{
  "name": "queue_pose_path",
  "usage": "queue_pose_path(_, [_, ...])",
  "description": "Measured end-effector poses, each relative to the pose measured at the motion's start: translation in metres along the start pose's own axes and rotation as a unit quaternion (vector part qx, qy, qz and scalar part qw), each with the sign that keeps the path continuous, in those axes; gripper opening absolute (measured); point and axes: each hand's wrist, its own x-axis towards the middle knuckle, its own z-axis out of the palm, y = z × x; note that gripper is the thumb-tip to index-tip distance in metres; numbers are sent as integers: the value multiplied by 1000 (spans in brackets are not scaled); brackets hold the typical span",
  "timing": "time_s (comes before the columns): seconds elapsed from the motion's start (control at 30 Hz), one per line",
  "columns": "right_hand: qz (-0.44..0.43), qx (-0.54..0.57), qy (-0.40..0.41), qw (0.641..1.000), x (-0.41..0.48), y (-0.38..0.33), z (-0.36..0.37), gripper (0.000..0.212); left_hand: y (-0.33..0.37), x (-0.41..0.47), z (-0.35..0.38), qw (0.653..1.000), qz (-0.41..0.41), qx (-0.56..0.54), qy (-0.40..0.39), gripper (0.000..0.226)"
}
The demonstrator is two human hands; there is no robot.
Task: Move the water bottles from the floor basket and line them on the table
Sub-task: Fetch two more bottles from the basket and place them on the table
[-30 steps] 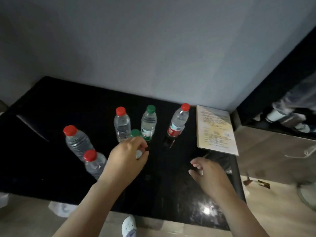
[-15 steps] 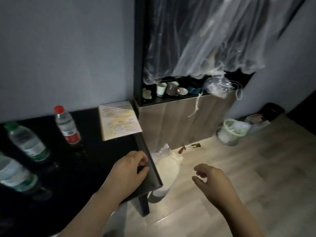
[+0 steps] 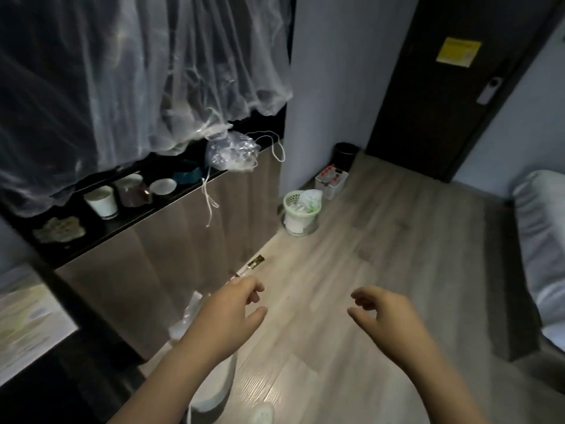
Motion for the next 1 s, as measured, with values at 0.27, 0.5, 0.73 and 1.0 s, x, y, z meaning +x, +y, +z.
queue_pose_path(0.27, [69, 14, 19, 997, 117, 23, -34, 28, 6, 161, 6, 998, 36, -26, -53, 23])
queue_pose_path(0.5, [119, 24, 17, 993, 213, 65, -55, 27, 13, 283, 26, 993, 54, -17, -103, 23])
queue_pose_path(0.73, [114, 58, 24, 991, 338, 124, -84, 27, 42, 422, 62, 992, 55, -5, -114, 19])
queue_pose_path(1.0, [91, 54, 27, 994, 491, 180, -157, 23, 95, 581, 82, 995, 27, -36, -92, 13])
